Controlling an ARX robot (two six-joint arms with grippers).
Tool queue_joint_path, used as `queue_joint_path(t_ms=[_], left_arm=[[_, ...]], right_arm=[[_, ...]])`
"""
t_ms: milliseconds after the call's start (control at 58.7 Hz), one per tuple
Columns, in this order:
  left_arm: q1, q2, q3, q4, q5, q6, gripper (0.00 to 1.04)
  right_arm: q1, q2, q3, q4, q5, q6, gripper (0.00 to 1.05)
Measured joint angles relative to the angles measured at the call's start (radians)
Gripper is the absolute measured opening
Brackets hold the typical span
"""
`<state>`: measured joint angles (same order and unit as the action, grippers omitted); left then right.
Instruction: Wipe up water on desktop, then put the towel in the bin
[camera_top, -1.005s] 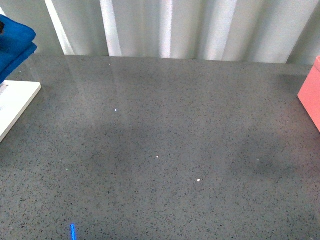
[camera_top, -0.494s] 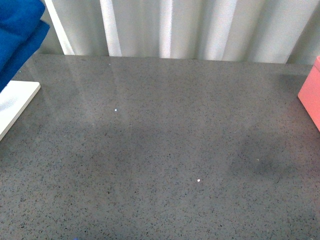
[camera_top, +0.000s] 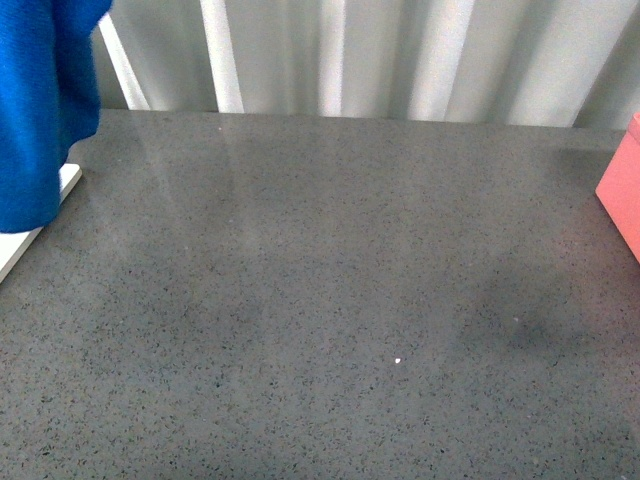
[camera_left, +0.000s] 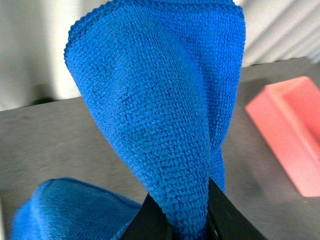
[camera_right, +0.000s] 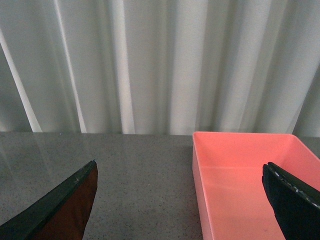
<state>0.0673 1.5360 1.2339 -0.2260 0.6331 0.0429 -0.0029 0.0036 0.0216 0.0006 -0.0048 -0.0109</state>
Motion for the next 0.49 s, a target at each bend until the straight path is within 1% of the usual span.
queue_joint_path(t_ms=[102,204,256,324,409,494], left_arm=[[-0.064,-0.07,-0.092,0.1,0.113,-0.093,0.05],[-0.132,-0.139,-0.184,0.229,0.18,-0.192,0.05],[-0.169,-0.166,-0.222,0.298,0.181,-0.238,0.05],[-0.211,-0.182,-0.241,0.343,0.176,-0.27,0.05],[-0.254,-0.176,-0.244,0.363,0.124,-0.284,0.05],[-0.274,-0.156,-0.243,0.386,0.076,-0.281,0.05]], right_arm=[[0.0,0.0,0.0,0.0,0.0,0.0,0.98],[0.0,0.0,0.0,0.0,0.0,0.0,0.98],[0.0,0.0,0.0,0.0,0.0,0.0,0.98],[0.0,0.0,0.0,0.0,0.0,0.0,0.98],[0.0,0.0,0.0,0.0,0.0,0.0,0.98],[0.0,0.004,0.002,-0.006,-0.003,0.006,0.98]])
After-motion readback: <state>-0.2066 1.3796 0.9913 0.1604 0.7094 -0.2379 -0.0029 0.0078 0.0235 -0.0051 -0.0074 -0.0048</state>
